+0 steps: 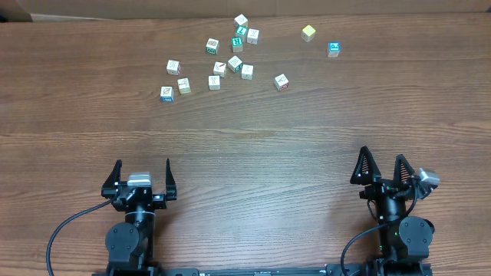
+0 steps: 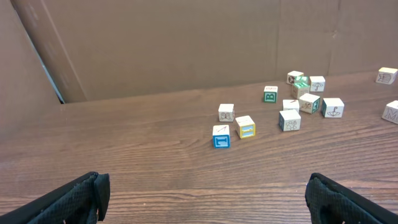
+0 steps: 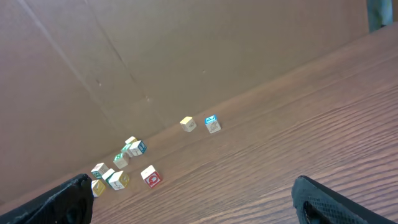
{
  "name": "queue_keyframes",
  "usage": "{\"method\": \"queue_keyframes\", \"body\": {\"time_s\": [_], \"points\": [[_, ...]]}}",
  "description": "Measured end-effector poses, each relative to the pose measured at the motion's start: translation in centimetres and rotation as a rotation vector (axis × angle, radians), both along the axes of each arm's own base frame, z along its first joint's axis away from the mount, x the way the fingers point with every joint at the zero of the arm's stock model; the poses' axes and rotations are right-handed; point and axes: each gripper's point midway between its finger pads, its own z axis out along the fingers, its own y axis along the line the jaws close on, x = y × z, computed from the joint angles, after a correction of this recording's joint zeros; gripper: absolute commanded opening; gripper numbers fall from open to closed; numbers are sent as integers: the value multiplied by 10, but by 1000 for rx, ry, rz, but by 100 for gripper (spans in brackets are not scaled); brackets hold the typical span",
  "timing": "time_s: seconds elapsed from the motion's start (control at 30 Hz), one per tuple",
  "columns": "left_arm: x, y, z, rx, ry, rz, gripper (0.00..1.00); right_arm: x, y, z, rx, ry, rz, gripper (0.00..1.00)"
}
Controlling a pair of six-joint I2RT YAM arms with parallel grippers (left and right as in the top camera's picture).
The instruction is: Form a horizontal line
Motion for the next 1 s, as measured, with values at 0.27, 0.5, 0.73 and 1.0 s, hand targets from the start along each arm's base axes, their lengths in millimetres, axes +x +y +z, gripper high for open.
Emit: {"method": "queue_keyframes", "body": {"time_s": [0.27,0.5,0.73,1.0], "points": [[0,0,0,0,0,0,99,0,0,0,0,0,0,100],[0,0,0,0,0,0,99,0,0,0,0,0,1,100],[0,0,0,0,0,0,100,0,0,0,0,0,0,100],[0,0,0,0,0,0,100,0,0,0,0,0,1,100]]}}
